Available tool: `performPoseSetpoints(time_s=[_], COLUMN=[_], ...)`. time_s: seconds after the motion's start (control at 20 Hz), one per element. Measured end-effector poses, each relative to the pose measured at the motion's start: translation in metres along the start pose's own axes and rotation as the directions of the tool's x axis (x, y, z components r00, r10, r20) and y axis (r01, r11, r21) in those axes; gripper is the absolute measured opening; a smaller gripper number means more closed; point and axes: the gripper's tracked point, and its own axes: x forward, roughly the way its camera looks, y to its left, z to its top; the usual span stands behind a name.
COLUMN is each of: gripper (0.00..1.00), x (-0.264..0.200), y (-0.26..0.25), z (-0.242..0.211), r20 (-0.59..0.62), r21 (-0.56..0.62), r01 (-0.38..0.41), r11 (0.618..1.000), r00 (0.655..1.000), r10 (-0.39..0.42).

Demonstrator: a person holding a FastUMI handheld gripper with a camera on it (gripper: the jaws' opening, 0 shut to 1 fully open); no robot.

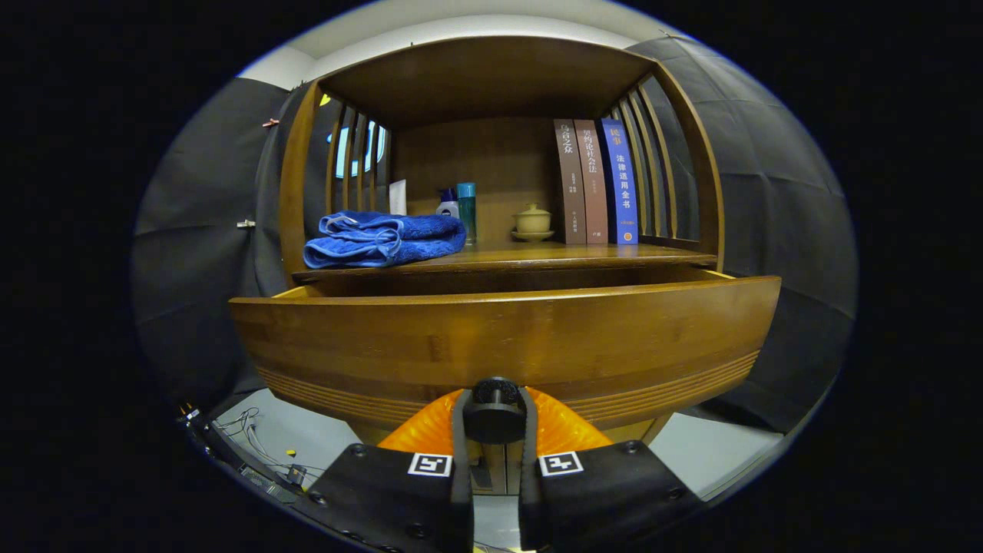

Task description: Pull open the drawer, take out the items inside it, and place them on the countertop above the cabinet.

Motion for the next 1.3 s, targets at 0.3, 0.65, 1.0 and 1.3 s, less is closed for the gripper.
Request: performPoseSetpoints(time_s=[0.3, 0.65, 1.0, 1.3], gripper=[0.27, 0.27, 0.65, 0.99], x=[-0.036, -0.049, -0.064, -0.09], y=[0.001, 0.001, -0.003, -0.004], z=[-0.008, -0.017, -0.007, 0.036], r20=[-0.012, 0.005, 0.013, 0.051], r21=[0.001, -0.01, -0.082, -0.095], r01=[-0.012, -0.016, -0.025, -0.037], r11=[1.0, 1.0, 0.996, 0.995], r00=[1.0, 1.0, 1.0, 0.998], r10=[0.012, 0.016, 0.026, 0.042])
